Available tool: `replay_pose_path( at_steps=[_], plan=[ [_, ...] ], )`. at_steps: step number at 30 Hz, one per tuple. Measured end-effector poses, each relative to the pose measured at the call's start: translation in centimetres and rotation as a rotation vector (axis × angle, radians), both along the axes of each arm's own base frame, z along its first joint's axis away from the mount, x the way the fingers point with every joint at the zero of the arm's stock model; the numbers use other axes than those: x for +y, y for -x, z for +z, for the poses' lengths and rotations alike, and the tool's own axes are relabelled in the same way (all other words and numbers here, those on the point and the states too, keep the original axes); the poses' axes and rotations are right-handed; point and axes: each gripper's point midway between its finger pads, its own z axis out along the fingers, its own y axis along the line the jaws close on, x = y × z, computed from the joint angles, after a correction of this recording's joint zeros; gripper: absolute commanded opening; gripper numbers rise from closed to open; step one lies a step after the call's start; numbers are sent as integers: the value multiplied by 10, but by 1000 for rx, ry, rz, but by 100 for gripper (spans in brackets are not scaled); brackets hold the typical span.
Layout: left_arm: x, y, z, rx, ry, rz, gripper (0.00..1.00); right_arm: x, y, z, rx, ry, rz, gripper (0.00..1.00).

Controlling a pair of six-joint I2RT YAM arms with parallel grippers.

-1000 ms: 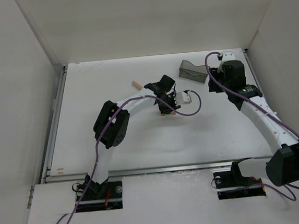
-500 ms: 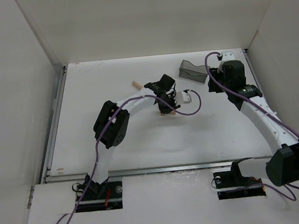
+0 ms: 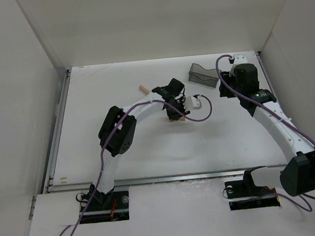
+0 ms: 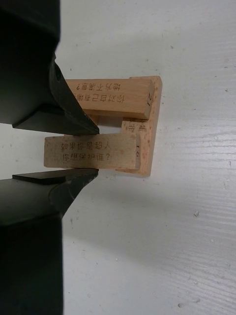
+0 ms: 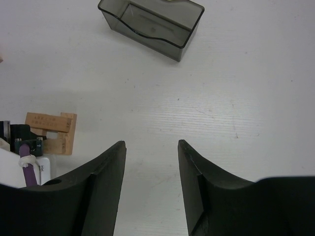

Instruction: Build the wood block tower

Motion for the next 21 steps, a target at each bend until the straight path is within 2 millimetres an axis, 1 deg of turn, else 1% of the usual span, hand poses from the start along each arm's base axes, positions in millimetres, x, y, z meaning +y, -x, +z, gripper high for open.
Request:
replay_pose_path(
  at_steps=[21],
  plan=[
    [-1, -1, 1, -13, 1, -30, 27, 2, 0, 0, 0, -5, 8, 52]
  ],
)
